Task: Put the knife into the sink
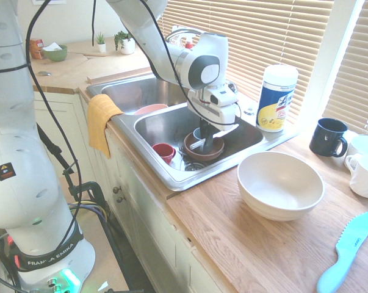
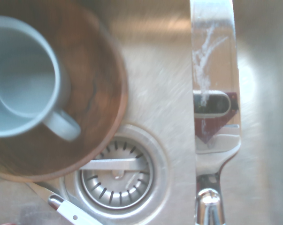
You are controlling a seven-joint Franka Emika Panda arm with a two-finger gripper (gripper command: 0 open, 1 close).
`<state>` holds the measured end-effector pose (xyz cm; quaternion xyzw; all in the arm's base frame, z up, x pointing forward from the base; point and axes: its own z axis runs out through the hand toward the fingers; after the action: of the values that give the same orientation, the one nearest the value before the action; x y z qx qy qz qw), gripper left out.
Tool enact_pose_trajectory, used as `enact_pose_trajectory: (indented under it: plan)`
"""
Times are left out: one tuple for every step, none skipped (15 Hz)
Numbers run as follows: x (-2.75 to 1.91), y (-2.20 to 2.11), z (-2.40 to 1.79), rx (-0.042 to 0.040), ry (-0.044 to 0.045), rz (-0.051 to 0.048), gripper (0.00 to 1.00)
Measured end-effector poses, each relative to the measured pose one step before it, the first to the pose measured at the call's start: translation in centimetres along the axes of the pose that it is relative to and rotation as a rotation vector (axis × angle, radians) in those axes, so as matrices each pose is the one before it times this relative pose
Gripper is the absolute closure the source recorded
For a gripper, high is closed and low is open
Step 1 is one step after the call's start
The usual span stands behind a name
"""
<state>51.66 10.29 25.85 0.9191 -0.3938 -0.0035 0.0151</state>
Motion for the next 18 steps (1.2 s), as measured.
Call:
enact_pose_trajectory:
  plan:
    - [-0.247,-0.172,1.538,-0.00788,-0.00918,0.00594,1.0]
    - [-0.328,-0.233,1.485,-0.00502,-0.00682,0.00588,1.0]
    - [-0.19,-0.225,1.248,-0.00371,-0.00419,0.0044,1.0]
    - [-0.006,-0.207,1.093,-0.00351,-0.00245,0.00811,1.0]
    - [0.154,-0.075,1.046,-0.00545,-0.00132,0.00881,1.0]
    - [0.317,-0.015,1.142,-0.00635,-0.00251,0.01055,1.0]
    - [0.222,0.006,1.072,-0.00648,-0.00447,0.0084,1.0]
    - [0.087,-0.112,1.053,-0.00456,-0.00424,0.00524,1.0]
    - [-0.042,-0.152,0.94,-0.00483,-0.00588,0.00415,0.0]
    - [-0.224,-0.181,0.691,-0.0006,-0.00676,0.00444,0.0]
    - [-0.273,-0.181,0.498,-0.00107,-0.00804,0.00621,0.0]
    - [-0.143,-0.154,0.236,-0.00065,-0.00451,0.00462,0.0]
    - [-0.068,-0.079,0.077,-0.0011,0.00074,0.00331,0.0]
    - [-0.041,-0.016,0.066,-0.00199,0.00201,0.0036,0.0]
    - [-0.084,-0.024,0.062,-0.00167,0.00121,0.00156,0.0]
    - [-0.112,-0.04,0.073,-0.00125,0.00092,0.00145,0.0]
    - [-0.094,-0.04,0.084,-0.00038,0.00163,0.00079,0.0]
    - [-0.088,-0.059,0.024,0.00115,0.00177,0.00016,0.0]
